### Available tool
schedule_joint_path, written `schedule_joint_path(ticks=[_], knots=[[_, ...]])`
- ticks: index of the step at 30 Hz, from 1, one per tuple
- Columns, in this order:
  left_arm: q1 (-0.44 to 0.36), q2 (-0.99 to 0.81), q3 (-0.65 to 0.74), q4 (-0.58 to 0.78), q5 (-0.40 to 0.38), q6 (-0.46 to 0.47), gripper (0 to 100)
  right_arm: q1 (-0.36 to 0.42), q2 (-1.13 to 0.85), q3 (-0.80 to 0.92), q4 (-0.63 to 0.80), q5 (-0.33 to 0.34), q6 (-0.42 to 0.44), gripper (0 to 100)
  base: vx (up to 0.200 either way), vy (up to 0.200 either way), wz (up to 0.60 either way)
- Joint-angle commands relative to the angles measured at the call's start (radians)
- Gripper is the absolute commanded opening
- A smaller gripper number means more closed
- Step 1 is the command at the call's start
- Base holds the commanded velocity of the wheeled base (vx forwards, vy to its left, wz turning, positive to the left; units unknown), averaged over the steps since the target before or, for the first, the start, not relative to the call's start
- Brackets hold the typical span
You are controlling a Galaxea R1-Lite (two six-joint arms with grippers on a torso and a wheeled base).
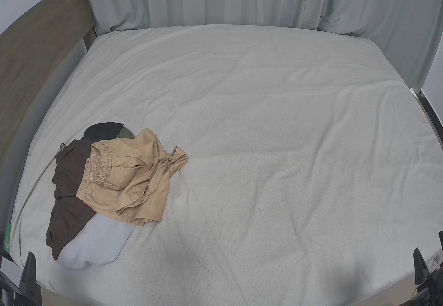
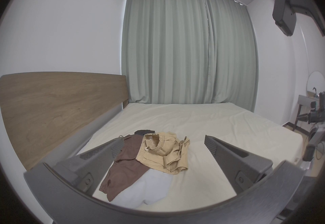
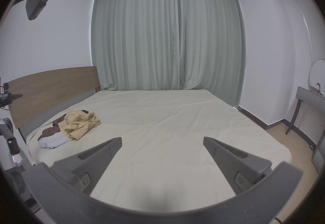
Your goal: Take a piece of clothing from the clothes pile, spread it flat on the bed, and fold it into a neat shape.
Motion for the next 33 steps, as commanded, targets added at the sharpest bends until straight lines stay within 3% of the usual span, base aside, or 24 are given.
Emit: schedule_joint_path(ticks=[1, 7, 15, 28, 33], knots=[[-0.036, 0.067, -0.033, 0.0, -0.004, -0.024, 100, 0.001, -0.016, 0.018, 0.0, 0.0, 0.0, 100, 0.0, 0.0, 0.0], [-0.049, 0.157, -0.115, 0.002, -0.012, -0.092, 100, 0.0, -0.016, 0.018, 0.0, 0.0, 0.0, 100, 0.0, 0.0, 0.0], [-0.054, 0.243, -0.124, -0.001, -0.07, -0.153, 100, 0.001, -0.016, 0.018, 0.0, 0.0, 0.0, 100, 0.0, 0.0, 0.0], [-0.054, 0.353, -0.147, -0.017, -0.081, -0.164, 100, 0.003, -0.016, 0.018, 0.0, 0.0, 0.0, 100, 0.0, 0.0, 0.0], [-0.057, 0.386, -0.149, -0.023, -0.124, -0.173, 100, 0.001, -0.016, 0.018, 0.0, 0.0, 0.0, 100, 0.0, 0.0, 0.0]])
